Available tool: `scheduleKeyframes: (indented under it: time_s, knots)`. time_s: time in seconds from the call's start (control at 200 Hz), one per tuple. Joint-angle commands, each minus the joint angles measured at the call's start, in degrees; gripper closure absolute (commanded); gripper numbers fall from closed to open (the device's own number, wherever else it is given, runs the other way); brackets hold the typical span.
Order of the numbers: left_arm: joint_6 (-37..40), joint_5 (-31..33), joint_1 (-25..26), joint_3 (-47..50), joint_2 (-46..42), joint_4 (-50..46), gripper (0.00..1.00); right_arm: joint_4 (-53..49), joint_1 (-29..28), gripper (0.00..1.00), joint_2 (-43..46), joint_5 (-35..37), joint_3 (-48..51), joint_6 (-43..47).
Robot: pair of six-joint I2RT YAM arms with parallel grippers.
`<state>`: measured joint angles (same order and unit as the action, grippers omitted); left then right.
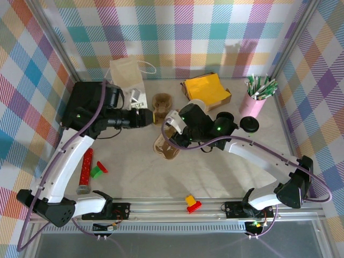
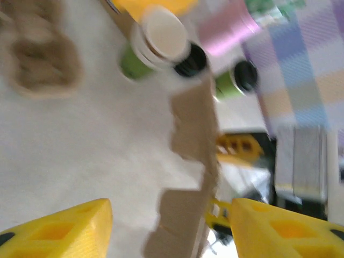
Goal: Pack the takeout coffee
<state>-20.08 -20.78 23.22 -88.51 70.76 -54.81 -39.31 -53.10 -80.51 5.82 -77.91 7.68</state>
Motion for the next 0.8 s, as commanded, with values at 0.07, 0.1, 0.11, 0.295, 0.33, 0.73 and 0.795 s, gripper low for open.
scheduleKeyframes:
  time_s: [0.07, 0.1, 0.11, 0.295, 0.33, 0.73, 0.795]
  knots:
    - [-1.57, 23.33, -5.64, -6.87, 2.96, -2.00, 0.37, -2.00, -0.16, 0.53, 3.11, 1.97, 1.73, -1.52]
    - [-1.70, 26.14, -6.26, -7.62, 3.78, -1.66, 0.36, -2.08, -0.16, 0.53, 3.56, 1.99, 2.11, -1.61]
    - [-1.67, 27.04, -6.41, -7.81, 3.95, -1.41, 0.36, -2.15, -0.16, 0.53, 3.70, 1.97, 2.27, -1.62]
    - [-0.86, 34.00, -10.78, -10.75, 9.97, 3.65, 0.36, -2.56, -0.16, 0.53, 6.69, 1.61, 4.81, -3.70]
    - [-0.70, 34.70, -11.45, -11.84, 11.78, 3.91, 0.36, -2.78, -0.16, 0.53, 7.13, 1.63, 5.03, -3.85]
    - [-0.13, 34.30, -15.59, -28.16, 33.47, -0.27, 0.45, -6.17, -0.15, 0.53, 10.58, 0.53, 6.32, -5.54]
    - [-0.09, 34.28, -16.22, -30.11, 35.81, -0.97, 0.49, -6.69, -0.16, 0.53, 11.22, 0.51, 6.53, -5.62]
